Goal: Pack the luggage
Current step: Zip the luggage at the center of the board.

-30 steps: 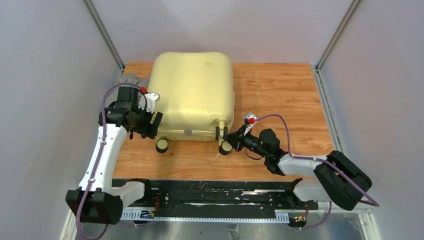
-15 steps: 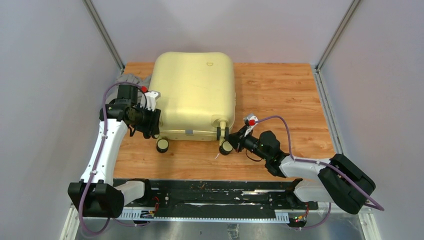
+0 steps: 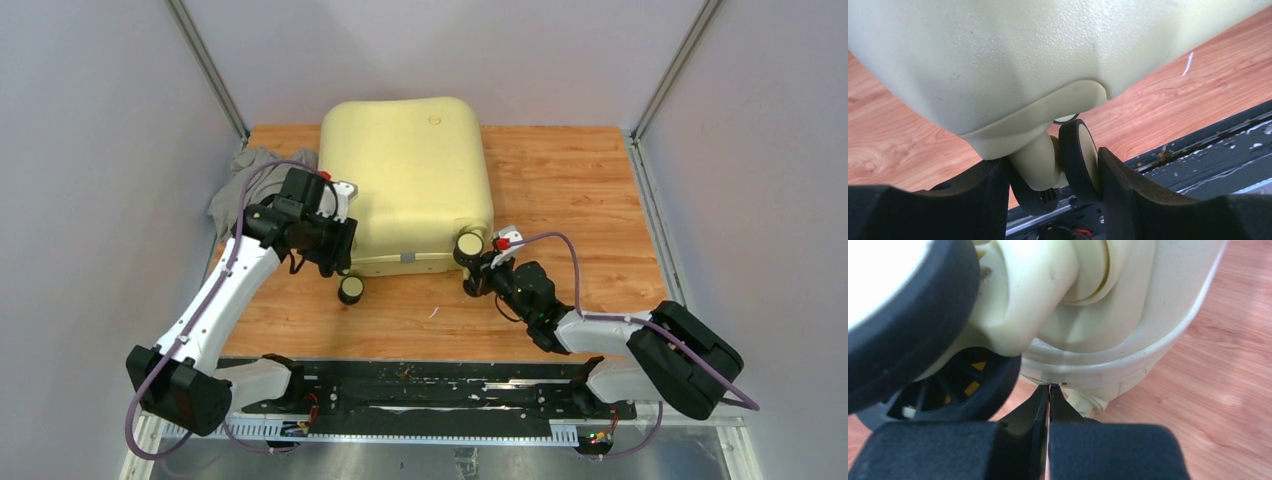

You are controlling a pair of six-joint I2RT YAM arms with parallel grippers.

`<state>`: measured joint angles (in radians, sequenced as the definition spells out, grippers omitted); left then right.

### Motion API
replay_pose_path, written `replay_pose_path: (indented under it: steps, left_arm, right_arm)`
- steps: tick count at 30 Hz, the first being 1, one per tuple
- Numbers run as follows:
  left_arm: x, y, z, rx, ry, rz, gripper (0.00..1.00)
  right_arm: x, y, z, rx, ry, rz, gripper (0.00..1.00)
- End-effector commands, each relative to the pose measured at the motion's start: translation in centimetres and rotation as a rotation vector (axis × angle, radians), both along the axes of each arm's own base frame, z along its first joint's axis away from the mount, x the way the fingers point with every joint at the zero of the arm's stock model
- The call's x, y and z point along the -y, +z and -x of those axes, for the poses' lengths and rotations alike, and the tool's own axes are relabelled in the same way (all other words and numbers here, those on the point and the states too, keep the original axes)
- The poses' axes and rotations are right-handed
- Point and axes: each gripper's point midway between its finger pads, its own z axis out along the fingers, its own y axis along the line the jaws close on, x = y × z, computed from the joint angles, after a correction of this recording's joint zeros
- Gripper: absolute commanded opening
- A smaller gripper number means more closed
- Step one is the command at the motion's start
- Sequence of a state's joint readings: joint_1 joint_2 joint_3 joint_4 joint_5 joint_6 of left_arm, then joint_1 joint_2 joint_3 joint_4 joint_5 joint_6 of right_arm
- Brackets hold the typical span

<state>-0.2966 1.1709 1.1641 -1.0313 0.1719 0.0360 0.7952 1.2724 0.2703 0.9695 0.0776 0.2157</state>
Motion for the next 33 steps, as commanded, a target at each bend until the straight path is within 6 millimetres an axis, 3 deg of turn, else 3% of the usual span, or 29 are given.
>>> replay_pose_path:
  steps: [1,3,10,13,16,21,27,31,33]
  left_arm:
    - [11.0,4.5,2.6,0.024,-0.393,0.321,0.00]
    - [11.9,4.7,2.4,0.014,-0.402,0.325,0.00]
    - [13.1,3.8,2.0,-0.002,-0.426,0.341,0.00]
    - [14.2,2.8,2.3,-0.003,-0.463,0.366,0.00]
    - [15.4,2.4,2.1,-0.015,-0.468,0.399,0.00]
    - [16.3,2.2,2.1,-0.028,-0.485,0.429,0.00]
    - [15.5,3.5,2.0,0.027,-0.478,0.428,0.00]
    - [13.7,5.6,0.1,0.085,-0.389,0.446,0.00]
    - [13.1,5.8,0.2,0.098,-0.377,0.445,0.00]
  right_arm:
    - [-0.8,8.7,-3.7,0.203,-0.025,-0.176,0.00]
    - [0.2,9.6,-5.0,0.216,-0.057,-0.194,0.00]
    - [1.7,9.9,-6.1,0.247,-0.043,-0.206,0.00]
    - [-0.1,9.9,-5.3,0.255,0.060,-0.196,0.00]
    - [-3.1,9.2,-2.8,0.244,0.193,-0.194,0.00]
    - [-6.3,8.5,1.3,0.240,0.324,-0.221,0.00]
    - [-3.2,9.4,2.0,0.258,0.239,-0.220,0.00]
    - [0.4,8.4,2.5,0.227,0.150,-0.223,0.00]
    - [1.7,7.6,2.6,0.194,0.115,-0.232,0.00]
